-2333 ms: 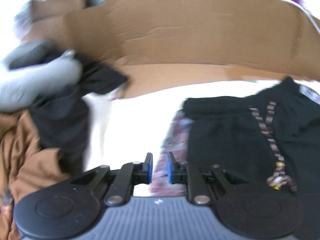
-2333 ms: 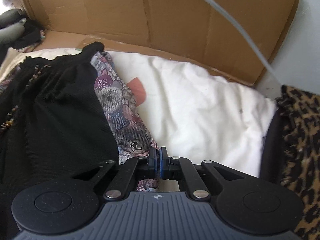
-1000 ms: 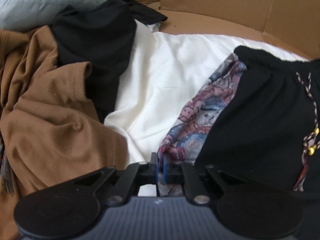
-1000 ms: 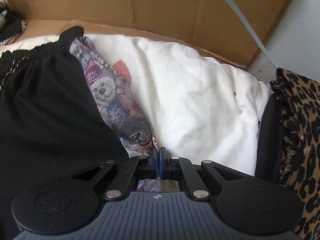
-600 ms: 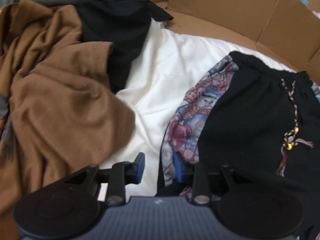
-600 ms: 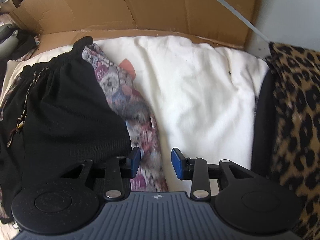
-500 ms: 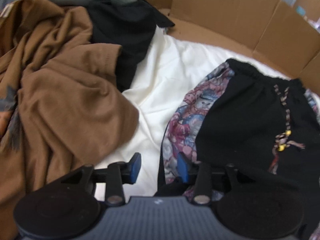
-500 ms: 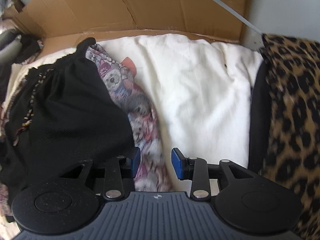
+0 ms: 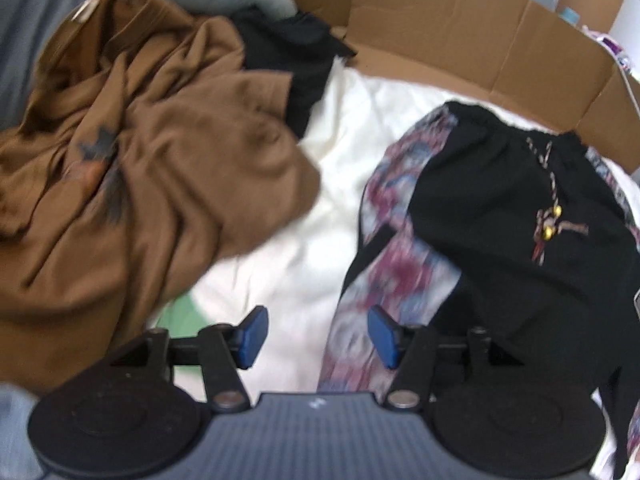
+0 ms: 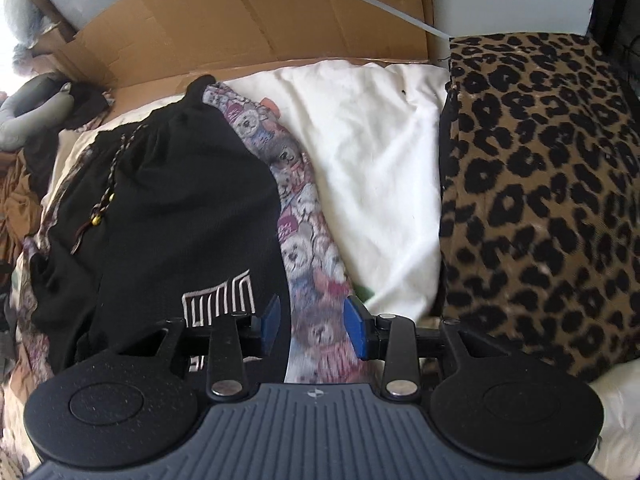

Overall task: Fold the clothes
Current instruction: 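Open the right tool off the bear-print lining and pull both tools back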

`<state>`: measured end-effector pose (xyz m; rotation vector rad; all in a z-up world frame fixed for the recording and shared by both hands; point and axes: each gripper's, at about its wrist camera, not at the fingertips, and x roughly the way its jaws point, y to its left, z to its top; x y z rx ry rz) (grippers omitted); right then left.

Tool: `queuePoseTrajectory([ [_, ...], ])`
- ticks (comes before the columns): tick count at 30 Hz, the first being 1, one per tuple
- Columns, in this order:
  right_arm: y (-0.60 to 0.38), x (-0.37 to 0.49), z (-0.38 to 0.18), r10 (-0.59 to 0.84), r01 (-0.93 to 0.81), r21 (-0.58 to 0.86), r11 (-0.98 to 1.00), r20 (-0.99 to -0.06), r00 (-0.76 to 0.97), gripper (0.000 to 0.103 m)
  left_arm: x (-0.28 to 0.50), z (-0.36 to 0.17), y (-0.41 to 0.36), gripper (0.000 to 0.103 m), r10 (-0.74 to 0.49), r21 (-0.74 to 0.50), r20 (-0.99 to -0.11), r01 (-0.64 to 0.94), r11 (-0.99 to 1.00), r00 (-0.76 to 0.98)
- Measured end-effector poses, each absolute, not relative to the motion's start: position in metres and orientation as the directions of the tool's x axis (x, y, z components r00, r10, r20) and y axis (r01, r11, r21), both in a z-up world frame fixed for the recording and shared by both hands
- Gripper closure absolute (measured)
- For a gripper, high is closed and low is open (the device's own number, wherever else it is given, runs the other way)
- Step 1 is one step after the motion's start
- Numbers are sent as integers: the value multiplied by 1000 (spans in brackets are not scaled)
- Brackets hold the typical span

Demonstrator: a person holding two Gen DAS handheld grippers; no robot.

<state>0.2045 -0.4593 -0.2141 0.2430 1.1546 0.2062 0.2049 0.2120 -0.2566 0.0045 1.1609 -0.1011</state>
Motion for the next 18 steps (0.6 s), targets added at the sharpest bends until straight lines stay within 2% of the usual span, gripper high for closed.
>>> queuePoseTrajectory([
  [5,-461,184,-191,281,-27,296,955,-869,407,60,176,-246,219,46,-43,-42,-926,10,999,374],
  [7,-461,175,-183,278,-24,295,955,-866,415,55,163,-238,216,46,-43,-53,-925,-16,998,377],
  [10,-460,156,-178,273,-8,299,954,-860,430,52,140,-226,207,46,-61,-86,-921,-47,995,385],
  [15,-472,118,-194,240,59,298,953,-855,460,52,103,-217,186,46,-133,-164,-909,-46,985,394],
  [18,-487,92,-215,219,157,332,930,-844,490,52,79,-216,170,38,-190,-213,-895,-13,977,404],
])
